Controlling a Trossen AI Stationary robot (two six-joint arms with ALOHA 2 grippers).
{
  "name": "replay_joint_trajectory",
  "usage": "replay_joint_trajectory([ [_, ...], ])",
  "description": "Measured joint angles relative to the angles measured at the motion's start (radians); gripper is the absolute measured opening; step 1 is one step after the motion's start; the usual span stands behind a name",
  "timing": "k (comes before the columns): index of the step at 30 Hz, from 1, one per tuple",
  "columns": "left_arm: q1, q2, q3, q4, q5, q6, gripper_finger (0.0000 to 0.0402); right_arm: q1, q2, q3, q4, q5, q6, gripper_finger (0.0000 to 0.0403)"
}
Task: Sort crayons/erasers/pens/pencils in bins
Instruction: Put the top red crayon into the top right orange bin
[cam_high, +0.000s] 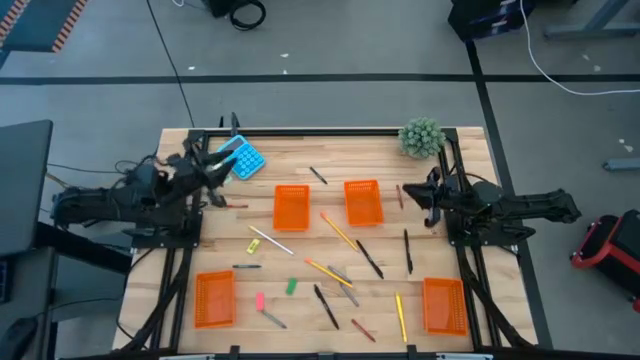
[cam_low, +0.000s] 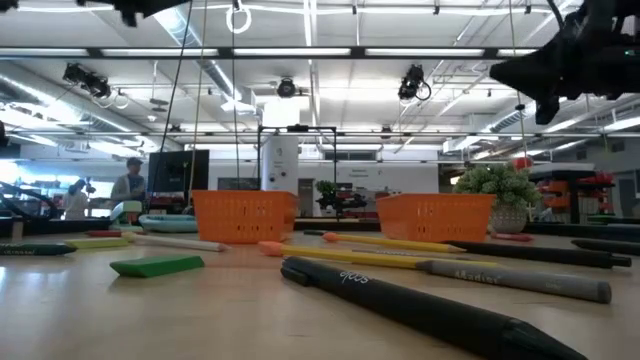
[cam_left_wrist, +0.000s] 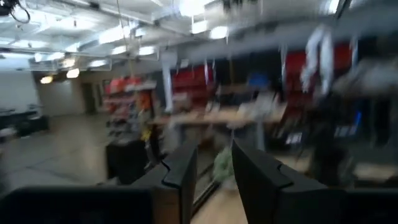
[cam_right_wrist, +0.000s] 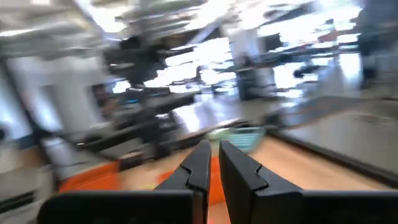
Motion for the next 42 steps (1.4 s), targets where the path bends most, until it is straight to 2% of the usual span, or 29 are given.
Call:
replay_joint_trajectory([
  [3,0.030,0.157,0.078,-0.082,-0.013,-0.009,0.0122,-0.011,0.049,0.103,-0.295,0.099,0.205,0.0039],
  [6,0.053,0.285,0.087,-0.060,0.000,-0.025,0.0130,-0.018,0.176,0.207,-0.570,0.140,0.400,0.0039],
  [9,0.068,0.383,0.087,-0.027,0.019,-0.026,0.0138,-0.020,0.356,0.314,-0.703,0.169,0.528,0.0039],
  [13,0.069,0.451,0.087,0.063,0.041,0.030,0.0148,-0.063,0.643,0.482,-0.856,0.168,0.589,0.0044],
  [19,0.032,0.448,0.089,0.151,0.129,0.129,0.0148,-0.184,1.084,0.679,-1.087,0.022,0.654,0.0086],
  [24,0.005,0.408,0.089,0.159,0.128,0.142,0.0137,-0.261,1.324,0.716,-1.146,-0.074,0.623,0.0116],
  [29,-0.027,0.387,0.089,0.150,0.129,0.161,0.0133,-0.304,1.401,0.716,-1.126,-0.099,0.639,0.0112],
  [36,-0.042,0.388,0.089,0.150,0.129,0.168,0.0139,-0.342,1.358,0.716,-1.011,-0.132,0.656,0.0104],
  [42,-0.042,0.388,0.089,0.150,0.129,0.157,0.0131,-0.347,1.362,0.702,-0.985,-0.132,0.692,0.0104],
])
